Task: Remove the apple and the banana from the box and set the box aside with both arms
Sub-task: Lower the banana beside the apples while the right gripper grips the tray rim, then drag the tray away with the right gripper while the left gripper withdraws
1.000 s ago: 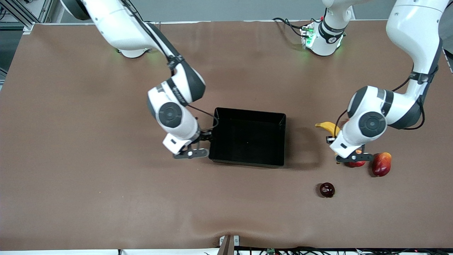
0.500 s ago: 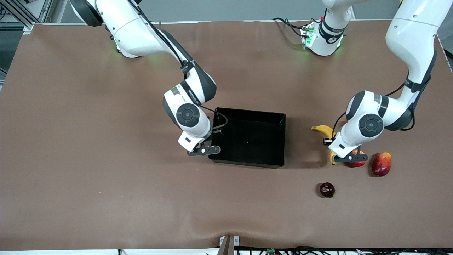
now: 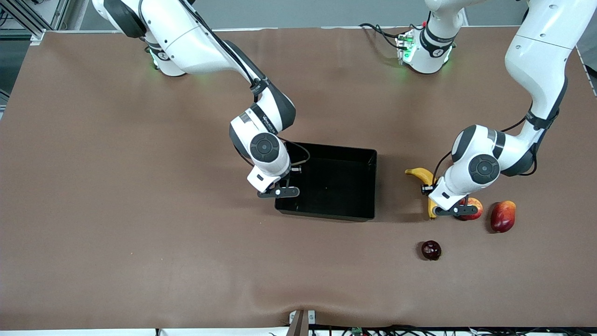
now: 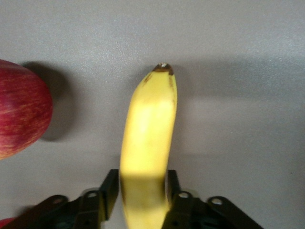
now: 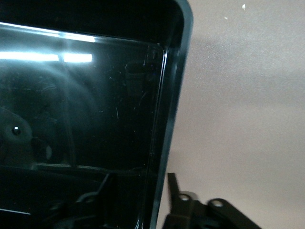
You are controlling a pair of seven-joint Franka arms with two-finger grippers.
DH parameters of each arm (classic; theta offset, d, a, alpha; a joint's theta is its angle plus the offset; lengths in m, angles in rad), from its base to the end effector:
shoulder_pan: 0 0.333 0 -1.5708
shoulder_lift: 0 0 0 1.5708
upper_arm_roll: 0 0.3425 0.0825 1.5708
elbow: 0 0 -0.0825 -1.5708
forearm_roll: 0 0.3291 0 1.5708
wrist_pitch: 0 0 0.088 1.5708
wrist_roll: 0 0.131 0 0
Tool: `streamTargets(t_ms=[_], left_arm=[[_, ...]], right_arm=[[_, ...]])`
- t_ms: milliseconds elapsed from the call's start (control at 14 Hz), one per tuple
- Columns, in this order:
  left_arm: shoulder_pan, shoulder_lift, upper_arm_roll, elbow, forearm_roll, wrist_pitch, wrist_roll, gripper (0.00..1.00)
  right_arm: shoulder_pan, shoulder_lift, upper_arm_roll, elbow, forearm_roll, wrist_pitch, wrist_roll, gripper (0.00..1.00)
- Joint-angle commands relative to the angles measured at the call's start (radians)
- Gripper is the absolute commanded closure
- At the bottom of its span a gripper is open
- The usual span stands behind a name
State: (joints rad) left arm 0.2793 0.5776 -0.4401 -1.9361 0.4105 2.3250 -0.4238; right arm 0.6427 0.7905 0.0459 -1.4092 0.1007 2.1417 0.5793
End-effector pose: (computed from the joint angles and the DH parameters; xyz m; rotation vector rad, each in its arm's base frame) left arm 0.5817 -0.0644 0.2390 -3.0674 -0.0174 0.1373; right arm 0.5383 0.4423 0.2534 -3.0764 -0.0611 0.1774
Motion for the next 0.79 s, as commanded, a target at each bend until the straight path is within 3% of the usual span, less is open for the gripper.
streamTargets(t_ms=[0, 357, 714], left_arm=[[0.012, -0.042, -0.008, 0.000, 0.021, -0.004, 0.002, 0.00], [0.011, -0.163, -0.037, 0.104, 0.005, -0.177, -0.003, 0.00], [0.011, -0.220, -0.084, 0.369, -0.024, -0.517, 0.003, 0.00]], right_arm=[[0.005, -0.010, -0.009, -0.004, -0.004, 0.006, 0.014, 1.00], [-0.046, -0.077, -0.011, -0.010, -0.001, -0.043, 0.005, 1.00], [-0.208, -0.244, -0.008, -0.013, 0.010, -0.178, 0.005, 1.00]])
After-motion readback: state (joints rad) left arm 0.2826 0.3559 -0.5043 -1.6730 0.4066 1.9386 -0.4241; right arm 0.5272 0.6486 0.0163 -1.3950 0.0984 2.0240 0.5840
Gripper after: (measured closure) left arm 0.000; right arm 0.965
